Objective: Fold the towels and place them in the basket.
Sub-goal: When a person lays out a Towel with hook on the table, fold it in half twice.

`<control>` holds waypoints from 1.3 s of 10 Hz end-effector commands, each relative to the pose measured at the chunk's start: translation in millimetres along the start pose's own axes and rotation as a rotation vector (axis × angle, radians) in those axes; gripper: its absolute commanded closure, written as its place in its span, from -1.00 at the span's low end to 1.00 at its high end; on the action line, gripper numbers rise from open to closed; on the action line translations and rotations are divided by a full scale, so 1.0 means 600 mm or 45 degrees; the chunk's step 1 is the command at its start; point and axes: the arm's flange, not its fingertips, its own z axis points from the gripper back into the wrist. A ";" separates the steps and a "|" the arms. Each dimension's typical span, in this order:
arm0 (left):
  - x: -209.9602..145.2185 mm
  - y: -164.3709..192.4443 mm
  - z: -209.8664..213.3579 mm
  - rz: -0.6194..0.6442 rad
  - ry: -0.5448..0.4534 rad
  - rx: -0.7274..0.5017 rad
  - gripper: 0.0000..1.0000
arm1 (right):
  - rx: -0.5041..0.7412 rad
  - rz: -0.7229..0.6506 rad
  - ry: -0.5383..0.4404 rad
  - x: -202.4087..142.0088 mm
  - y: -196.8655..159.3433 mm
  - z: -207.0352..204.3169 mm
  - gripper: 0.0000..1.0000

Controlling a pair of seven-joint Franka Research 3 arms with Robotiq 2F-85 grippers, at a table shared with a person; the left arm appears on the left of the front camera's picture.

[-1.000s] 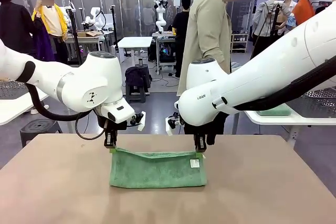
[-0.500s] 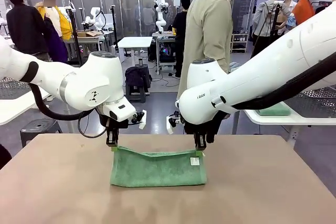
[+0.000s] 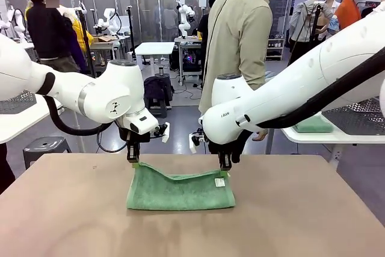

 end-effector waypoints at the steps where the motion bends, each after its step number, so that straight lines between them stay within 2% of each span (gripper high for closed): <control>1: 0.001 0.028 -0.017 -0.020 0.025 -0.003 0.87 | -0.017 0.004 0.010 -0.002 -0.015 -0.007 0.81; 12: -0.023 0.082 -0.111 -0.003 0.022 -0.002 0.87 | -0.056 -0.018 -0.009 -0.027 -0.044 -0.059 0.81; 13: -0.022 0.084 -0.112 -0.009 0.021 0.004 0.73 | -0.057 -0.022 -0.013 -0.028 -0.045 -0.058 0.46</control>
